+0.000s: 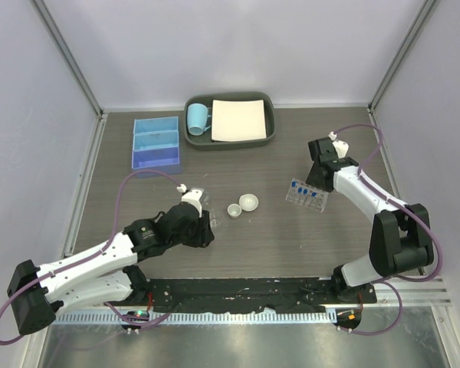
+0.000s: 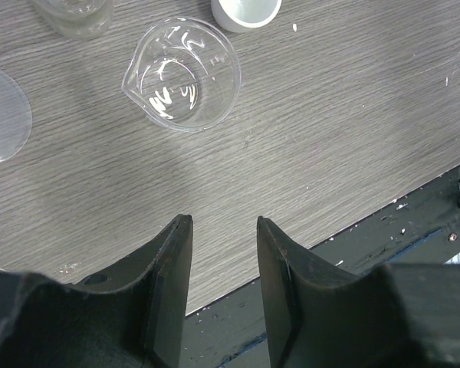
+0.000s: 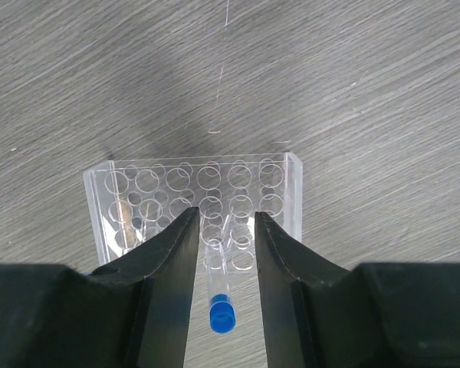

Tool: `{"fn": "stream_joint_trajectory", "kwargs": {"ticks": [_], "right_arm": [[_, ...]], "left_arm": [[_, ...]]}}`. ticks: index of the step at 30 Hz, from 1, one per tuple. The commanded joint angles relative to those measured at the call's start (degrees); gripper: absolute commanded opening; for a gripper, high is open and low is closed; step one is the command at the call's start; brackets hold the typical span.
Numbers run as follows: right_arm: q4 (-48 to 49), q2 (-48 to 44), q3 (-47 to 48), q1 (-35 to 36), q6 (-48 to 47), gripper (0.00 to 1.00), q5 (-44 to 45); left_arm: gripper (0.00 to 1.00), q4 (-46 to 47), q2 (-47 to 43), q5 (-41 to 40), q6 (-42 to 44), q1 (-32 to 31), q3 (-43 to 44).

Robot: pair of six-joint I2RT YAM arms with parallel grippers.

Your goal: Organize the chemistry lab equipment

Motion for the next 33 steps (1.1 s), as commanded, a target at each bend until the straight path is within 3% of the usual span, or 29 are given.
{"fn": "stream_joint_trajectory", "kwargs": {"ticks": [1, 33], "right_arm": [[3.07, 1.38, 0.09, -0.25, 0.75, 0.40, -0.79], [8.52, 7.18, -4.92, -0.43, 0.58, 0.40, -2.56]], "left_arm": [[0.42, 1.84, -0.19, 0.29, 0.01, -0.02, 0.55], [0.39, 2.54, 1.21, 0.38, 0.10, -0.02, 0.03]]}}
